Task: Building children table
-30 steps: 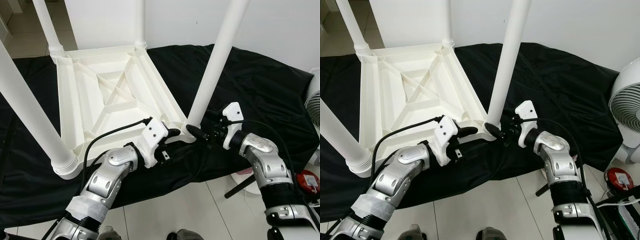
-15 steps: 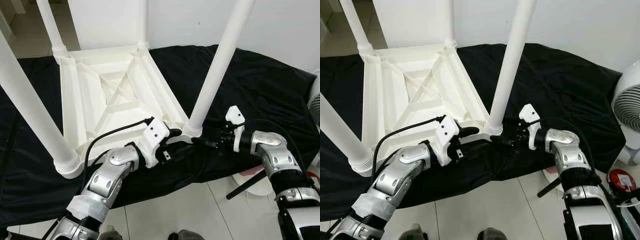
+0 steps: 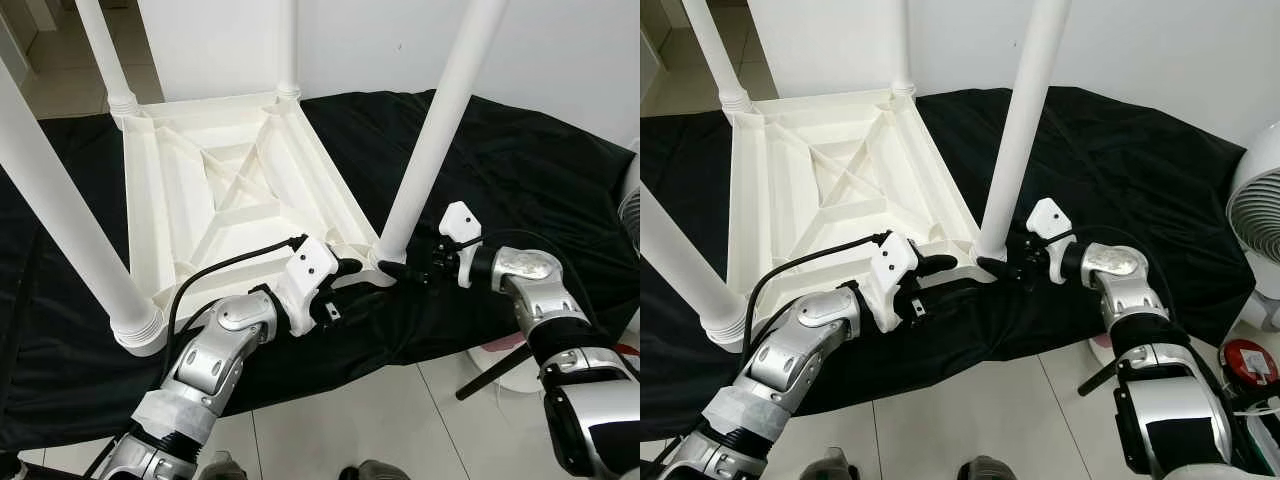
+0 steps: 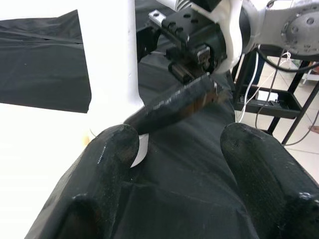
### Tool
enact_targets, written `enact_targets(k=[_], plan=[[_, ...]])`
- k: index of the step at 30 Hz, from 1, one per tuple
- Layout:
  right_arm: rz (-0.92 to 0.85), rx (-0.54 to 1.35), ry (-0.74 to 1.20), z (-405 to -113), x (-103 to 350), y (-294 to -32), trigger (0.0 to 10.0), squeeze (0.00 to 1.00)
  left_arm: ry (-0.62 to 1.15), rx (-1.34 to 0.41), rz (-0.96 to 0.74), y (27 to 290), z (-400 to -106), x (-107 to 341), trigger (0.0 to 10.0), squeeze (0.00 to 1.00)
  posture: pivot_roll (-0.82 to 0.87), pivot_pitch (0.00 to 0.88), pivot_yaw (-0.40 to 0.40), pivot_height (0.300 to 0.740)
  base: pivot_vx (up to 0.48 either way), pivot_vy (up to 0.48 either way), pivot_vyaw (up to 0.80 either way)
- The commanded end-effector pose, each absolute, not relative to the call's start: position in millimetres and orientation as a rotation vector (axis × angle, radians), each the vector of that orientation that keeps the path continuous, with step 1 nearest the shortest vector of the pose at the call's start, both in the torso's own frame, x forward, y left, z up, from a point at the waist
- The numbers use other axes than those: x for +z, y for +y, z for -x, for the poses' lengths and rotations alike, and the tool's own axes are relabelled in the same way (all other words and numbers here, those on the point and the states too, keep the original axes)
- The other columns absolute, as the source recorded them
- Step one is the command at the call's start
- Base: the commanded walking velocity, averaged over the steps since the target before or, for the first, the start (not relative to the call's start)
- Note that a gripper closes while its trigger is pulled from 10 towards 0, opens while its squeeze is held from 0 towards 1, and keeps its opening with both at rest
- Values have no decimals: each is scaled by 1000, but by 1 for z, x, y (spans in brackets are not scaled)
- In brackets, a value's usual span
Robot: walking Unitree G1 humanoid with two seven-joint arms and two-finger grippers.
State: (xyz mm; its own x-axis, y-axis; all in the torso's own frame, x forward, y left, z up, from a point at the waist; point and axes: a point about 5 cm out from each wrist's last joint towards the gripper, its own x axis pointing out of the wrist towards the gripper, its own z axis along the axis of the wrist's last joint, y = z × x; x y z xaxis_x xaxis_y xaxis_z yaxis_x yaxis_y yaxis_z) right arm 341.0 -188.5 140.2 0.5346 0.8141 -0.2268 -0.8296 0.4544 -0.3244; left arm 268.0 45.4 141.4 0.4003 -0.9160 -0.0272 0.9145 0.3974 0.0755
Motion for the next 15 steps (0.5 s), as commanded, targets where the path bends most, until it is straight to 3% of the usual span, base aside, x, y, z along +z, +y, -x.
enact_targets(k=[1,2,3,5,7,15], plan=[[425,1017,26,-343,144,-189,9882,0,-21,-1165,-89,44,-268,143,10000,0,45,0,-15,740,0,0,0],[425,1017,0,-343,145,-188,8824,0,-21,-1162,-90,45,-268,143,10000,0,49,0,-17,740,0,0,0],[418,1033,-5,-343,143,-187,4471,0,-20,-1159,-89,45,-268,143,10000,0,51,0,-19,740,0,0,0],[418,1033,-5,-343,143,-187,4471,0,-20,-1159,-89,45,-268,143,10000,0,51,0,-19,740,0,0,0],[387,1065,-2,-341,139,-189,0,0,-17,-1152,-86,46,-267,143,10000,0,54,0,-22,740,0,0,0],[337,1066,29,-339,135,-195,0,0,-14,-1154,-84,46,-267,142,10000,0,45,0,-19,740,0,0,0]])
